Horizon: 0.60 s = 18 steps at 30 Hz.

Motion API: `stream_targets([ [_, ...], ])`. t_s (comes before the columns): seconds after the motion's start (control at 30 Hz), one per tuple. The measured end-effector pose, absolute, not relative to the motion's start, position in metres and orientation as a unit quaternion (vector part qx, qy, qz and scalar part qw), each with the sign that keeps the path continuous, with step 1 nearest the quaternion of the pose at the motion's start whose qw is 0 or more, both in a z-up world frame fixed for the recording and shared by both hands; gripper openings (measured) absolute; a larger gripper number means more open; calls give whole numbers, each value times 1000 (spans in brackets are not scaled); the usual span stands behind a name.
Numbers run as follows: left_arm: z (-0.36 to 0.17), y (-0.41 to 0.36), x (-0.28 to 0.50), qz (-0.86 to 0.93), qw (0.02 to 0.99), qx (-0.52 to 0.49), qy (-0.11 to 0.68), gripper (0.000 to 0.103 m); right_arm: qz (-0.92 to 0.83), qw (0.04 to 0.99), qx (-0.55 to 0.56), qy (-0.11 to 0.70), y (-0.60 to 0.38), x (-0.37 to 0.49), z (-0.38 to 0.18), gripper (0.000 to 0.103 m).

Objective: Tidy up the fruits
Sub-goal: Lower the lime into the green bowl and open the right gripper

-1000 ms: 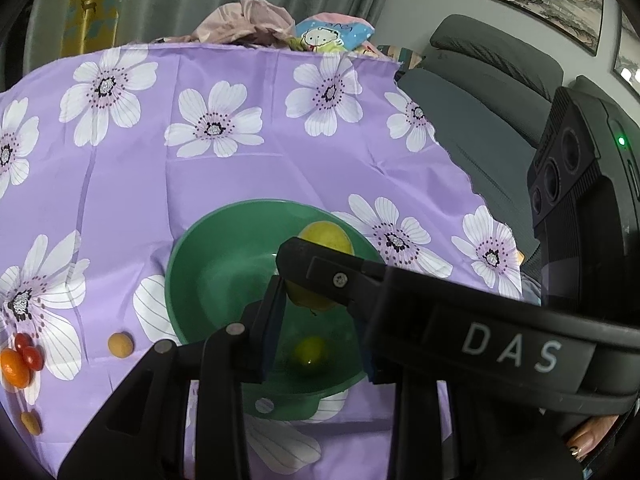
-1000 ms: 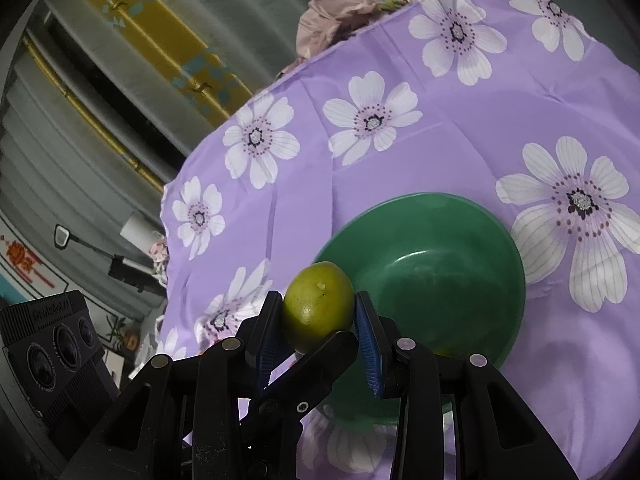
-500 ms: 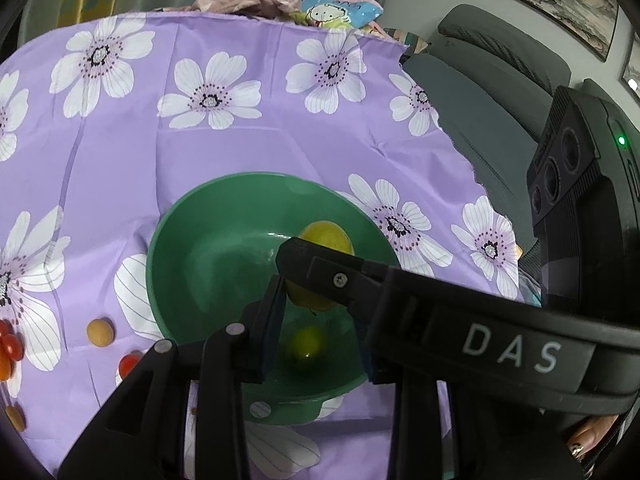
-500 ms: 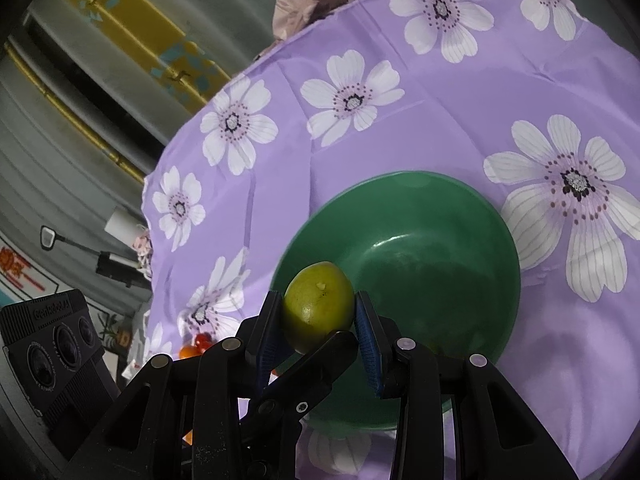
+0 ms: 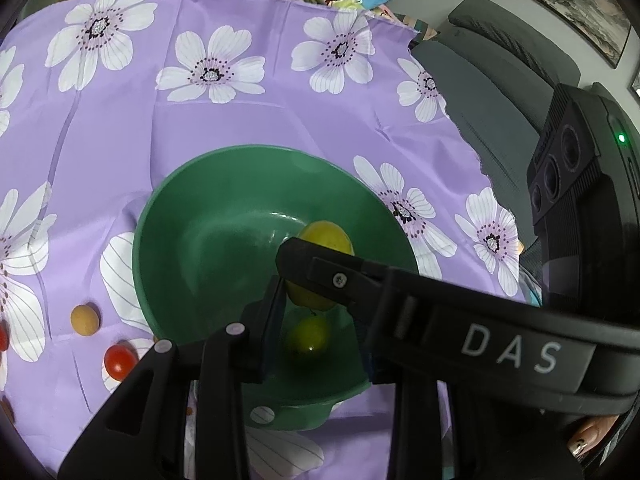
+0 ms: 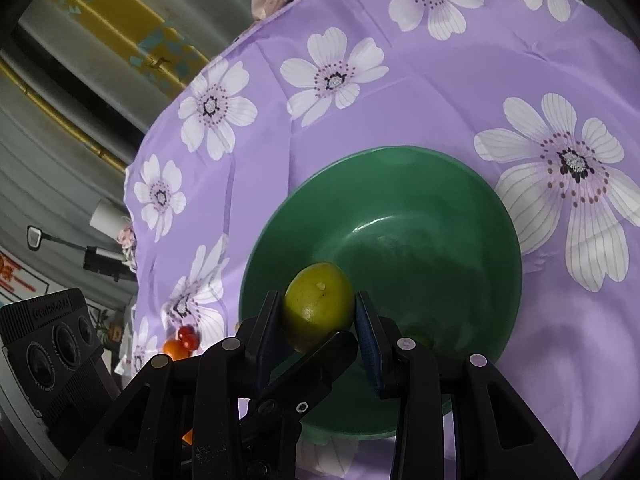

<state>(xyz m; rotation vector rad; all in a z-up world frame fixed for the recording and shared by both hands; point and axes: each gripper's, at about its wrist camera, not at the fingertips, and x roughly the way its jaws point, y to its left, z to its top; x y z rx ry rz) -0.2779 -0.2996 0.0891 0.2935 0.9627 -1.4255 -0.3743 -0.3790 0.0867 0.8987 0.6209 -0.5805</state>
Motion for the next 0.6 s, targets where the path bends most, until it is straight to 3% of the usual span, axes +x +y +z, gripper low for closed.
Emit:
stream_targets([
  [0.6, 76, -307, -277, -618, 633, 135, 446, 33, -281, 797, 432, 317, -386, -372, 74, 39],
])
